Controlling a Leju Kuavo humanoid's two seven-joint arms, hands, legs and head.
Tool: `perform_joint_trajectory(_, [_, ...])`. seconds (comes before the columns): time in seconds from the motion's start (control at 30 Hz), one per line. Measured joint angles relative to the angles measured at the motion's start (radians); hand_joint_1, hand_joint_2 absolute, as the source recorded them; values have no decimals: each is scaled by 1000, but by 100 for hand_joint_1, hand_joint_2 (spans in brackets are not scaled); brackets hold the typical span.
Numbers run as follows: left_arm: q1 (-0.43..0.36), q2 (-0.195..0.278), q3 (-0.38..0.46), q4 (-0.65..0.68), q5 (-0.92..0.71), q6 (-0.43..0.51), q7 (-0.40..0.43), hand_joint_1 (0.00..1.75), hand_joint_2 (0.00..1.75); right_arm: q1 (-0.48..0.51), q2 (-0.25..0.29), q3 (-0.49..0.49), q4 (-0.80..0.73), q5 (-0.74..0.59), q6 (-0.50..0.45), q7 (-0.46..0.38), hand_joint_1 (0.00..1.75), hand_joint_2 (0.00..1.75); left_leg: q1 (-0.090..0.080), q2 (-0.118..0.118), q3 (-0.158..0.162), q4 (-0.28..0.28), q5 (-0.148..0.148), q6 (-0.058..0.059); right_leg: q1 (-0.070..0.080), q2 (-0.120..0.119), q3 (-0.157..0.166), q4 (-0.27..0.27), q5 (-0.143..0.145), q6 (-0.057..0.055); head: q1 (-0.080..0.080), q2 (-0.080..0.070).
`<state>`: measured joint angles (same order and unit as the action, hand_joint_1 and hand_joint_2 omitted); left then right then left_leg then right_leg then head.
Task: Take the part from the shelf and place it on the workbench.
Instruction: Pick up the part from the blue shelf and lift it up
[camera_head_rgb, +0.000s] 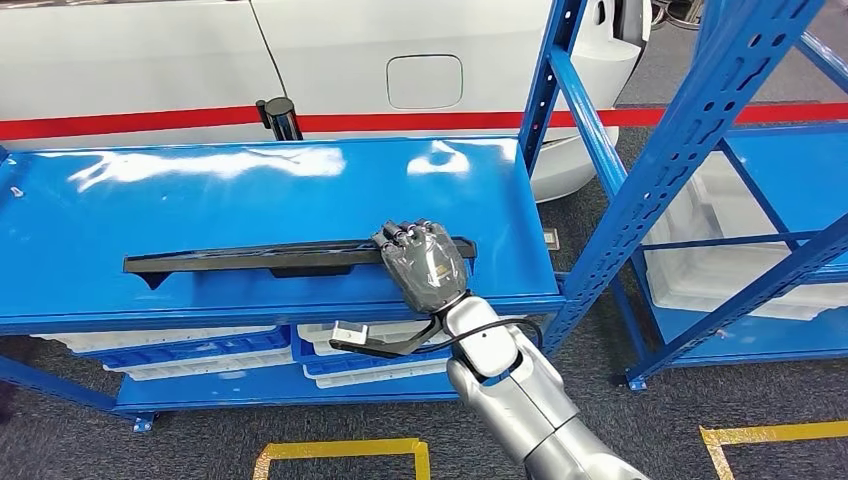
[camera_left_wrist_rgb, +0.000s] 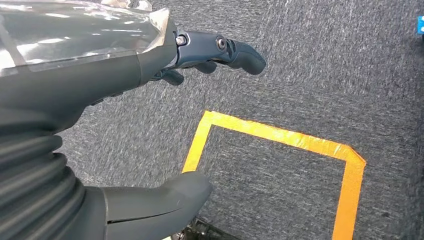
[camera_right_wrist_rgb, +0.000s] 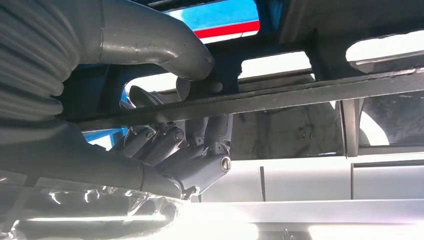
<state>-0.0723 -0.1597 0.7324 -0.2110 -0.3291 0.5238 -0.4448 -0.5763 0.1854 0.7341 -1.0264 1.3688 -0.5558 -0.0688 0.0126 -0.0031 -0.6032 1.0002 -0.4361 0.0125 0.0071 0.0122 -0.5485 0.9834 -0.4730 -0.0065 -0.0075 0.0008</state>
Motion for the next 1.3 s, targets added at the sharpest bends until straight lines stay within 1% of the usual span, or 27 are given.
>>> perform_joint_trajectory(0.5, [0, 8, 0, 0, -3, -3, 3, 0, 175, 4, -8, 1, -2, 4, 11, 7, 164, 175, -1, 0, 0, 1, -1, 1, -1, 0, 0, 0, 0, 0, 0, 0])
perform_joint_trajectory(0.63, [0, 11, 0, 0, -2, -9, -5, 0, 175, 4, -7, 2, -2, 3, 13, 7, 164, 175, -2, 0, -2, 6, -5, 8, -7, 0, 1, -2, 1, 2, 0, 0])
perform_joint_trajectory(0.67, [0, 12, 0, 0, 0, -13, -8, 0, 175, 4, -7, 2, -2, 2, 14, 6, 164, 175, -3, 0, -2, 6, -5, 10, -8, 0, 1, -2, 2, 4, 0, 0])
perform_joint_trajectory(0.7, [0, 13, 0, 0, 2, -17, -11, 0, 175, 4, -5, 2, -2, 0, 14, 6, 164, 175, -4, 0, -2, 4, -3, 13, -8, 0, 2, -4, 3, 6, 0, 0])
perform_joint_trajectory(0.73, [-1, 13, 1, 0, 3, -19, -13, 0, 175, 4, -3, 2, 0, -2, 14, 4, 164, 175, -1, 1, 3, -4, 2, 18, -6, 0, 2, -5, 2, 10, 0, 0])
perform_joint_trajectory(0.77, [-1, 13, 1, 0, 4, -21, -15, 0, 175, 3, 0, 3, 1, -3, 14, 1, 164, 175, 1, 3, 9, -15, 8, 24, -5, -1, -2, 2, -4, 12, 0, 0])
perform_joint_trajectory(0.8, [-2, 12, 1, 0, 4, -21, -16, 0, 175, 1, 3, 4, 4, -5, 14, -1, 164, 175, 4, 5, 15, -26, 14, 29, -4, -1, -12, 25, -20, 12, 1, 0])
perform_joint_trajectory(0.83, [-3, 12, 1, 0, 4, -21, -17, 0, 175, -1, 5, 4, 8, -6, 14, -3, 164, 175, 7, 7, 19, -36, 19, 33, -5, -2, -32, 70, -45, 10, 2, 0])
perform_joint_trajectory(0.87, [-4, 11, 1, 0, 4, -21, -18, 0, 175, -2, 5, 5, 13, -7, 14, -4, 164, 175, 7, 8, 20, -38, 21, 35, -9, -3, -60, 134, -74, 7, 3, 0])
perform_joint_trajectory(0.9, [-5, 11, 1, 0, 4, -21, -18, 0, 175, -2, 4, 6, 18, -7, 14, -5, 164, 175, 7, 8, 20, -38, 23, 36, -13, -3, -92, 205, -102, 7, 3, 0])
perform_joint_trajectory(0.93, [-5, 11, 1, 0, 4, -21, -18, 0, 175, -1, 4, 7, 24, -7, 13, -4, 164, 175, 8, 8, 19, -38, 23, 34, -18, -3, -116, 260, -119, 12, 4, 0])
perform_joint_trajectory(0.97, [-5, 10, 2, 0, 3, -21, -18, 0, 175, 1, 2, 8, 29, -8, 13, -4, 164, 175, 9, 8, 18, -37, 24, 32, -23, -4, -125, 282, -121, 20, 4, 0])
perform_joint_trajectory(1.0, [-5, 10, 2, 0, 0, -21, -18, 0, 175, 2, 2, 8, 33, -8, 13, -2, 164, 175, 12, 7, 16, -36, 25, 29, -30, -5, -113, 261, -106, 33, 4, 0])
perform_joint_trajectory(1.03, [-5, 9, 2, 0, -3, -23, -19, 0, 175, 2, 1, 8, 36, -8, 13, -1, 164, 175, 16, 7, 15, -32, 25, 24, -36, -7, -81, 201, -79, 48, 4, 0])
perform_joint_trajectory(1.07, [-5, 9, 2, 0, -6, -25, -20, 0, 175, 2, 1, 8, 38, -8, 13, 1, 164, 175, 19, 6, 12, -27, 24, 16, -43, -10, -42, 124, -54, 61, 5, 0])
perform_joint_trajectory(1.1, [-6, 9, 2, 0, -9, -27, -21, 0, 175, 2, 2, 8, 40, -7, 12, 3, 164, 175, 21, 5, 8, -21, 23, 7, -43, -9, -10, 68, -31, 66, 7, 0])
perform_joint_trajectory(1.13, [-6, 10, 2, 0, -12, -29, -22, 0, 175, 2, 1, 8, 41, -6, 12, 5, 164, 175, 20, 3, 4, -13, 22, -3, -41, -8, 8, 30, -19, 66, 9, 0])
perform_joint_trajectory(1.17, [-7, 10, 2, 0, -13, -31, -23, 0, 175, 3, 1, 8, 43, -5, 11, 7, 164, 175, 19, 2, 0, -8, 23, -12, -38, -5, 12, 20, -16, 60, 9, 0])
perform_joint_trajectory(1.2, [-7, 10, 2, 0, -15, -31, -23, 0, 175, 3, 1, 8, 44, -4, 11, 8, 164, 175, 19, 0, -4, -6, 25, -19, -34, -1, 6, 28, -13, 52, 8, 0])
perform_joint_trajectory(1.23, [-6, 10, 2, 0, -16, -31, -24, 0, 175, 3, 1, 8, 45, -3, 11, 9, 164, 175, 20, 0, -8, -4, 27, -25, -37, 0, 0, 27, -12, 42, 6, 0])
perform_joint_trajectory(1.27, [-6, 11, 2, 0, -17, -31, -24, 0, 175, 4, 2, 8, 46, -3, 10, 10, 164, 175, 24, 0, -15, 2, 20, -29, -39, 0, -6, 29, -8, 32, 4, 0])
perform_joint_trajectory(1.3, [-6, 11, 2, 0, -17, -31, -24, 0, 175, 4, 3, 8, 46, -2, 10, 11, 164, 175, 27, 1, -26, 22, -2, -32, -41, -1, -13, 29, -2, 20, 2, 0])
